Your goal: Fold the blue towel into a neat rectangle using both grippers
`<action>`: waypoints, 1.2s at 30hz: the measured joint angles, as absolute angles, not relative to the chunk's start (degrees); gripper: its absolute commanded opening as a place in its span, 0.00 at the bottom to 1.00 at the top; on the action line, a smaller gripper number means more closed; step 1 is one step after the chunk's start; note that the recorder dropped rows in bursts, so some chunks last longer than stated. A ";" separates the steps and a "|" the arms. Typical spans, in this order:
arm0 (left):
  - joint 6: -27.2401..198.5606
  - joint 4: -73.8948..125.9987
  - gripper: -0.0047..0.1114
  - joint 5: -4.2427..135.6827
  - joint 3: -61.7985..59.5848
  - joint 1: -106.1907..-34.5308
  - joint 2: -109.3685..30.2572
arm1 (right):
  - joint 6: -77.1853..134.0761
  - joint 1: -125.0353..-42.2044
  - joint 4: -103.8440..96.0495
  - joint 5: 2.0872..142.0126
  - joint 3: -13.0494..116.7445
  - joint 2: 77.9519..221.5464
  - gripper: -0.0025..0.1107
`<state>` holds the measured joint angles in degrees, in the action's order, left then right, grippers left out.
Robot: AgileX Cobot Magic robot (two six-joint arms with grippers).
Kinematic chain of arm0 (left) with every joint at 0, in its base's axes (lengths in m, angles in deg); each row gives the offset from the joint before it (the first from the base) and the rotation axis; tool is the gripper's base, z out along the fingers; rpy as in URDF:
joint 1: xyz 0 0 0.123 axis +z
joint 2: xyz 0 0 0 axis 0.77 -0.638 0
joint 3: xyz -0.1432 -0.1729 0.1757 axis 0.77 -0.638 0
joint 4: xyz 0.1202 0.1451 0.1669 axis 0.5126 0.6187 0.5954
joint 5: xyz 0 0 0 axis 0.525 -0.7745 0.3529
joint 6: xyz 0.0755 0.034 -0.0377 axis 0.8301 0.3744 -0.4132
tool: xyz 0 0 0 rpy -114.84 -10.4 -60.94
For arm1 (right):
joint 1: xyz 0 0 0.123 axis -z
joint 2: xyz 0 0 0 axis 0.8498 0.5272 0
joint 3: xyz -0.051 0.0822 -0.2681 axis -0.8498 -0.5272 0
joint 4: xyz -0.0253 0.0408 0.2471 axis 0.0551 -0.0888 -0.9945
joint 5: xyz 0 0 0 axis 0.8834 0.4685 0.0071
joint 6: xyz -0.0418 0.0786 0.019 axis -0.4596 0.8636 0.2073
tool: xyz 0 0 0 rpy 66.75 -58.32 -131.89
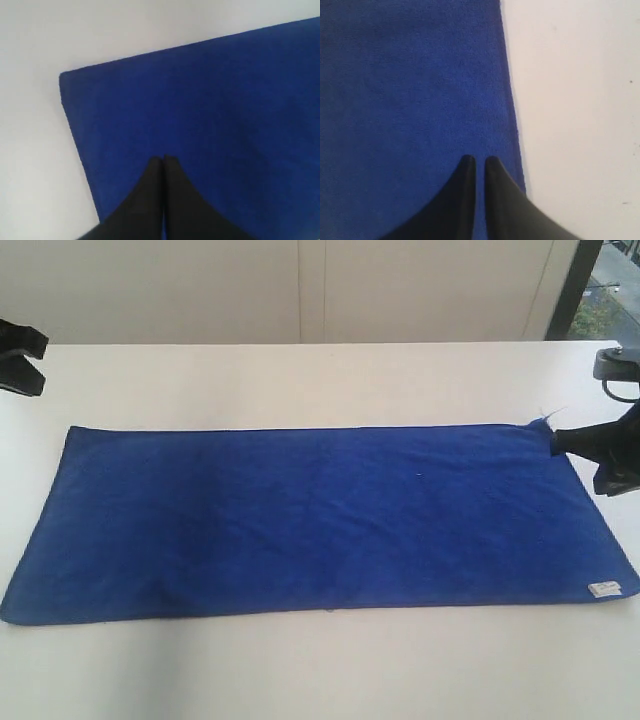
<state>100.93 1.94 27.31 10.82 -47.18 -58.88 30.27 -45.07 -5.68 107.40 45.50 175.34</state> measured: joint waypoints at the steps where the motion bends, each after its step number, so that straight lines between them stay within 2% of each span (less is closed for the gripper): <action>1: 99.27 1.94 0.04 26.18 9.81 -47.18 -57.24 | 30.27 -45.07 -5.78 107.56 44.38 173.95 0.02; 8: 97.03 2.55 0.04 29.33 -1.05 -47.18 -44.82 | 30.27 -45.07 -5.78 101.70 34.34 171.38 0.02; 12: 96.94 4.41 0.04 32.18 -5.74 -47.18 -40.94 | 30.49 -45.07 -5.78 100.93 33.05 171.38 0.02; 22: 96.94 4.94 0.04 38.16 -12.38 -47.18 -39.56 | 34.79 -45.07 -2.24 97.90 29.87 175.44 0.02; 36: 96.94 4.99 0.04 40.64 -13.79 -47.18 -39.48 | 46.90 -45.07 6.79 101.49 30.45 176.87 0.02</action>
<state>96.94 4.99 40.64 -13.79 -47.18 -39.48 46.90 -45.07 6.79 101.49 30.45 176.87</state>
